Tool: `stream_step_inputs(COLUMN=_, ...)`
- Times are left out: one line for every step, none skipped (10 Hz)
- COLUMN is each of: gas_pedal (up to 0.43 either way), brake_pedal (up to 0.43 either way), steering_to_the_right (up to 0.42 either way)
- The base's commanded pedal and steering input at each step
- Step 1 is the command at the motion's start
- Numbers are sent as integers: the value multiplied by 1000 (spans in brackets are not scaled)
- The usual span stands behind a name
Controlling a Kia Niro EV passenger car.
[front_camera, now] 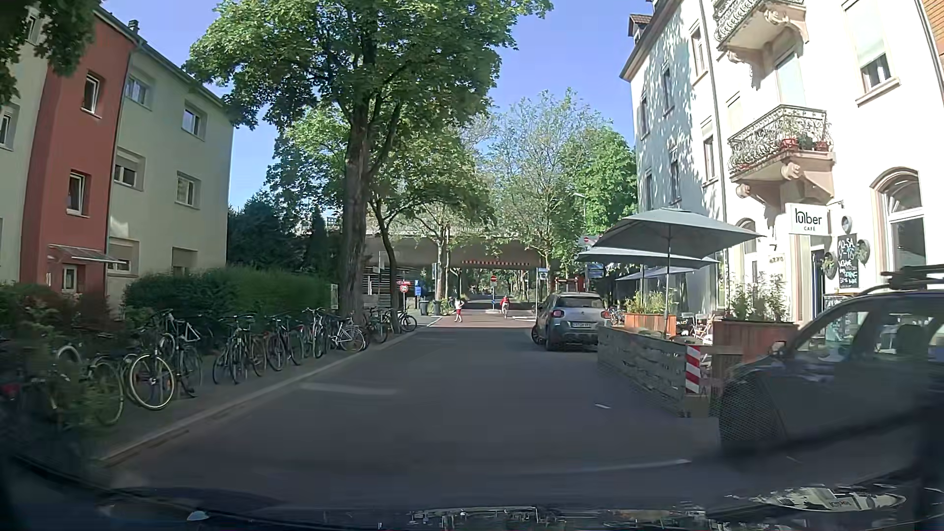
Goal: Follow the waypoints while adhering to traffic rules and regulations
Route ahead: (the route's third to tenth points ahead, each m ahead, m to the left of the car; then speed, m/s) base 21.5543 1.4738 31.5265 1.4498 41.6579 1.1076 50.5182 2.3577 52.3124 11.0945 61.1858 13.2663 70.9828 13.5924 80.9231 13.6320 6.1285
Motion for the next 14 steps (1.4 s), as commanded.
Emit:
stream_step_inputs(gas_pedal=59, brake_pedal=0, steering_to_the_right=1)
stream_step_inputs(gas_pedal=59, brake_pedal=0, steering_to_the_right=0)
stream_step_inputs(gas_pedal=59, brake_pedal=0, steering_to_the_right=0)
stream_step_inputs(gas_pedal=59, brake_pedal=0, steering_to_the_right=0)
stream_step_inputs(gas_pedal=59, brake_pedal=0, steering_to_the_right=0)
stream_step_inputs(gas_pedal=59, brake_pedal=0, steering_to_the_right=0)
stream_step_inputs(gas_pedal=59, brake_pedal=0, steering_to_the_right=-1)
stream_step_inputs(gas_pedal=59, brake_pedal=0, steering_to_the_right=-1)
stream_step_inputs(gas_pedal=59, brake_pedal=0, steering_to_the_right=-1)
stream_step_inputs(gas_pedal=59, brake_pedal=0, steering_to_the_right=-1)
stream_step_inputs(gas_pedal=59, brake_pedal=0, steering_to_the_right=-2)
stream_step_inputs(gas_pedal=59, brake_pedal=0, steering_to_the_right=-2)
stream_step_inputs(gas_pedal=59, brake_pedal=0, steering_to_the_right=-2)
stream_step_inputs(gas_pedal=59, brake_pedal=0, steering_to_the_right=-3)
